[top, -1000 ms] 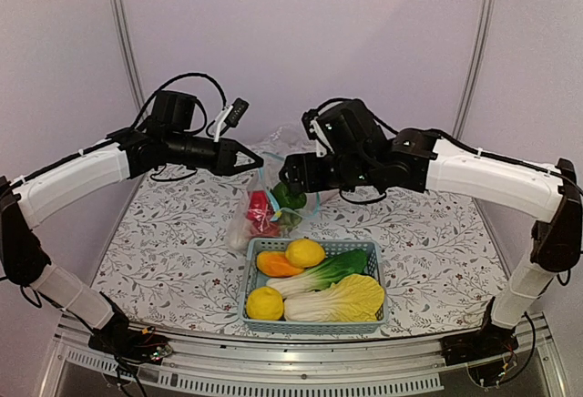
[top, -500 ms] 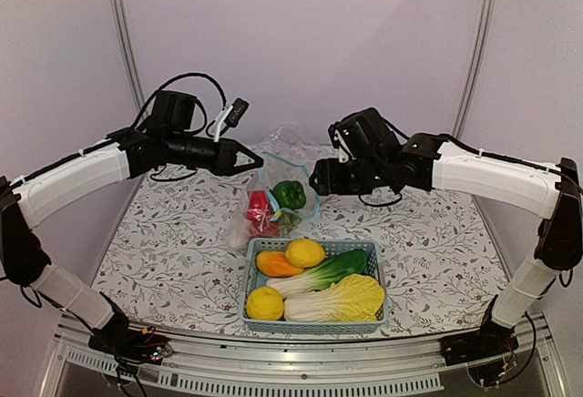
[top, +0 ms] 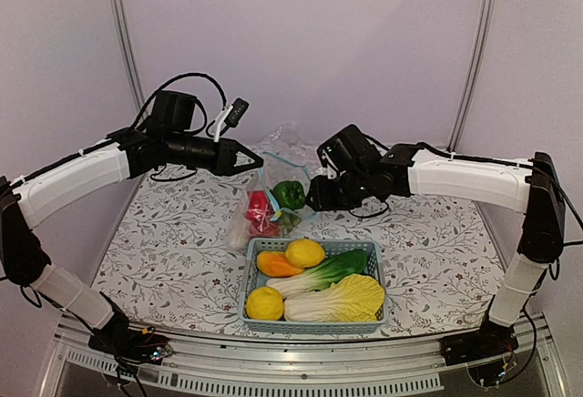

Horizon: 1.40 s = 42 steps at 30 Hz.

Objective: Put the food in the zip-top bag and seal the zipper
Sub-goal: Pass from the left arm to the right

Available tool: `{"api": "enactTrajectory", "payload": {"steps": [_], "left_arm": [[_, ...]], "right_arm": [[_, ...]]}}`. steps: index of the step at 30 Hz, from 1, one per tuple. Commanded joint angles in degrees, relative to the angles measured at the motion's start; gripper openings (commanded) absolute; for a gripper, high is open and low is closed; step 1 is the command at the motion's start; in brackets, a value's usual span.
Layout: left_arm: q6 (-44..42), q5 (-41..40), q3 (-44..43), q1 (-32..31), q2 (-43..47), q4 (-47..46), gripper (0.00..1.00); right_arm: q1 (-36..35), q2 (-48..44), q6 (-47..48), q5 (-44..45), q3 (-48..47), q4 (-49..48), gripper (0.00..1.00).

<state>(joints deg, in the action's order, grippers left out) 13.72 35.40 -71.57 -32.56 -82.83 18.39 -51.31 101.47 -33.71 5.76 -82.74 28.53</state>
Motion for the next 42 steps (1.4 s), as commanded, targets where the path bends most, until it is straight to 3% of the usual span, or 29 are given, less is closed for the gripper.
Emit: {"api": "enactTrajectory", "payload": {"steps": [1, 4, 7, 11, 24, 27, 32, 34, 39, 42], "left_arm": [[-0.53, 0.9, -0.76, 0.12, 1.09, -0.64, 0.0], [-0.51, 0.9, -0.76, 0.12, 1.09, -0.63, 0.0], [-0.57, 0.77, -0.76, 0.12, 1.06, -0.57, 0.0], [-0.7, 0.55, -0.85, 0.12, 1.09, -0.46, 0.0], [-4.79, -7.12, -2.85, 0.32, 1.71, 4.78, 0.02], [-4.82, -6.25, -2.92, 0.17, 1.62, 4.69, 0.18], [-5.75, -6.47, -2.79, -0.37, 2.08, 5.01, 0.63], [-6.62, -7.37, -2.58, -0.77, 2.78, 5.2, 0.76], [-8.55, -11.07, -2.5, -3.57, 3.48, 7.65, 0.97], [-5.77, -12.61, 0.17, -4.27, 4.44, 7.76, 0.99]], "right_arm": [[0.33, 1.61, -0.39, -1.64, -1.08, -0.81, 0.41], [0.31, 1.78, -0.18, -2.1, -1.49, -0.94, 0.35], [0.38, 1.82, 0.17, -2.31, -1.89, -0.97, 0.17], [0.36, 0.74, 0.51, -2.89, -2.67, -1.42, 0.02], [0.28, -7.86, -0.9, -10.64, -3.92, -7.92, 0.0], [0.28, -9.53, -1.75, -10.58, -2.79, -8.61, 0.0], [0.25, -10.92, -2.55, -7.79, 0.23, -8.68, 0.0], [0.28, -11.24, -3.2, -6.29, 1.27, -8.43, 0.0], [0.25, -12.09, -4.72, -1.86, 3.3, -8.06, 0.0], [0.29, -12.81, -4.77, -0.67, 3.79, -8.06, 0.0]]}}
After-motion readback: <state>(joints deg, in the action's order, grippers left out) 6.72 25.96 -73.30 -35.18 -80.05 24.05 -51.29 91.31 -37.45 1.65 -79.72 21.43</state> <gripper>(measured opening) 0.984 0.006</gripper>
